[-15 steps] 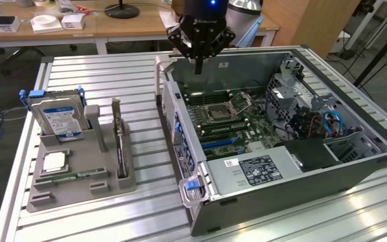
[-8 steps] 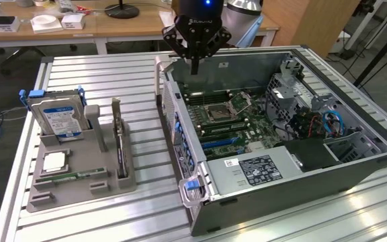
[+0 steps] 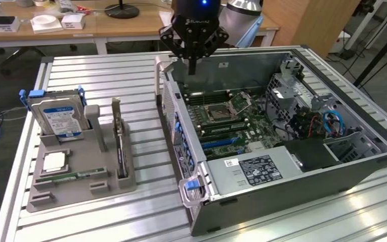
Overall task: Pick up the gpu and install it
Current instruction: 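Reach for the gpu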
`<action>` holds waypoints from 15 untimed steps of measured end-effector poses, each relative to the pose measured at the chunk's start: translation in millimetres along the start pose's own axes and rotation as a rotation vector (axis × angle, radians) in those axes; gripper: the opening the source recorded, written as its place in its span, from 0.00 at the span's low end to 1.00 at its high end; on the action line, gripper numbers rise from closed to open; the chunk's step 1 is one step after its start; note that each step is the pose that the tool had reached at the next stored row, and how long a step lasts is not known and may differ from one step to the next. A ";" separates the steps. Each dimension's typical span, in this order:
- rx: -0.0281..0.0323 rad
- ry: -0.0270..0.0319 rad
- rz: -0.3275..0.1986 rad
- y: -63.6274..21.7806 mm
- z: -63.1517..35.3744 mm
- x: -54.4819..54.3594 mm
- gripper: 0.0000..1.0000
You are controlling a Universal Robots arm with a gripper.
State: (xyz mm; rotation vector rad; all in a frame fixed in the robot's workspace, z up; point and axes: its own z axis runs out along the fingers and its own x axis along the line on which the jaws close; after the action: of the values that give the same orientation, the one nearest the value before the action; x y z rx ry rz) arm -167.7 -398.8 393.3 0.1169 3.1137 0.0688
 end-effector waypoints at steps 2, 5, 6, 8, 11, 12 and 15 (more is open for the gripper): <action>0.0000 0.0000 0.000 -0.1 0.0 0.7 0.11; 0.0000 0.0000 0.000 -0.1 0.0 1.9 0.11; 0.0000 0.0000 0.000 -0.2 -0.1 2.4 0.11; 0.0000 0.0000 0.000 -0.2 -0.1 3.1 0.11; 0.0000 0.0000 0.000 -0.3 -0.1 4.1 0.11; 0.0000 0.0000 0.000 -0.3 -0.1 4.5 0.11; 0.0000 0.0000 0.000 -0.4 -0.2 5.9 0.11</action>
State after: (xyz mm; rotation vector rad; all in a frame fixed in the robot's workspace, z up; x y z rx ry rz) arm -173.6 -398.9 393.3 0.1166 3.1137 0.0688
